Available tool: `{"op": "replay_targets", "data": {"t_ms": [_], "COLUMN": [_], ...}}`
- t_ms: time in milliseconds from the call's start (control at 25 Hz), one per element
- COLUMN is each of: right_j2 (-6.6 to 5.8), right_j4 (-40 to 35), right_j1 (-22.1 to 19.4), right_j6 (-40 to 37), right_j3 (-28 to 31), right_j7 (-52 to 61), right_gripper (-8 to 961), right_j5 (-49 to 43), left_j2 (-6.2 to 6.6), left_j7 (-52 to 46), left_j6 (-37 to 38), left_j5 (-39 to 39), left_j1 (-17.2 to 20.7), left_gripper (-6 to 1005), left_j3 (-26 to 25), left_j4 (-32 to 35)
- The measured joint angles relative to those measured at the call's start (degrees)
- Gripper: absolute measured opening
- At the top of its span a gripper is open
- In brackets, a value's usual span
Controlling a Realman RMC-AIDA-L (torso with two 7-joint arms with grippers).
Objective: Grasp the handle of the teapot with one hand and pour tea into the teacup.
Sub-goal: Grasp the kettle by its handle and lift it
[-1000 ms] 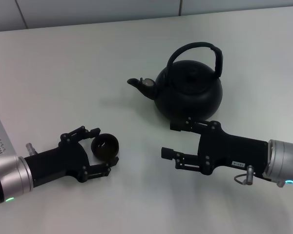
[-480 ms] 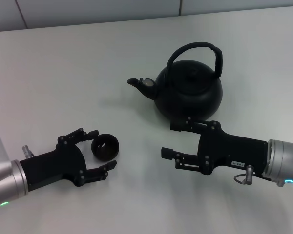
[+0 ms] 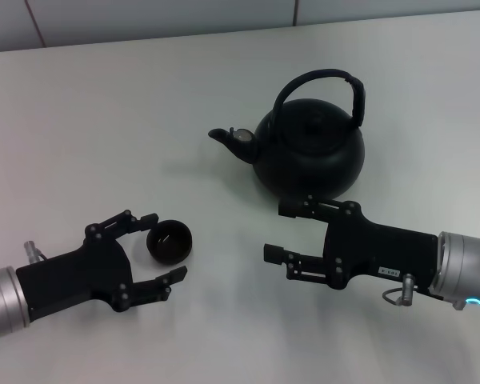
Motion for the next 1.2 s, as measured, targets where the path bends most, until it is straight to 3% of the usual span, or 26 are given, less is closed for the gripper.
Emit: {"op": "replay_targets", "data": {"t_ms": [200,320,360,400,440,520,560,600,760,1200], "right_j2": [0.01,0.01,0.02,0.02,0.02,0.02,0.02,0.02,0.06,0.11], "right_j4": [0.0,0.0,0.0,0.0,-0.1,-0.2,-0.2,-0.2,0.1,0.9], "right_j1": [-0.1,0.2,0.2,0.2,0.3,0.3,0.2,0.2,-0.2,-2.8], "right_j6": [0.0,0.0,0.1,0.1,0.3,0.4,0.5,0.5,0.6,-0.9], "right_j3": [0.1,0.1,0.1,0.1,0.2,0.3,0.7,0.7,3.6,10.4], "right_j7": [-0.2,-0.2,-0.2,-0.2,-0.2,-0.2,-0.2,-0.2,-0.3,-0.4], "right_gripper": [737,737,736,736,736,736,737,737,737,736], "right_j5": [0.0,0.0,0.0,0.0,0.0,0.0,0.0,0.0,0.0,0.0], "left_j2": [1.06,2.64,3.78,3.78,5.09,5.67,6.36,6.36,6.73,6.29], "left_j7": [-1.1,-1.1,-2.2,-2.2,-5.7,-7.8,-11.0,-11.0,-13.3,-14.5], "left_j6": [2.1,6.0,8.5,8.5,11.3,12.8,16.1,16.1,26.0,28.1], "left_j5": [0.0,0.7,3.4,3.4,7.8,10.1,14.4,14.4,22.4,25.4], "left_j1": [0.3,0.2,0.2,0.2,0.2,0.2,0.2,0.2,-0.5,-1.4], "left_gripper": [870,871,871,871,871,871,871,871,871,871], "left_j3": [0.0,-0.3,-0.8,-0.8,-2.2,-3.5,-6.7,-6.7,-16.0,-18.5], "left_j4": [0.7,1.5,3.3,3.3,6.9,8.9,11.8,11.8,16.6,17.1]}}
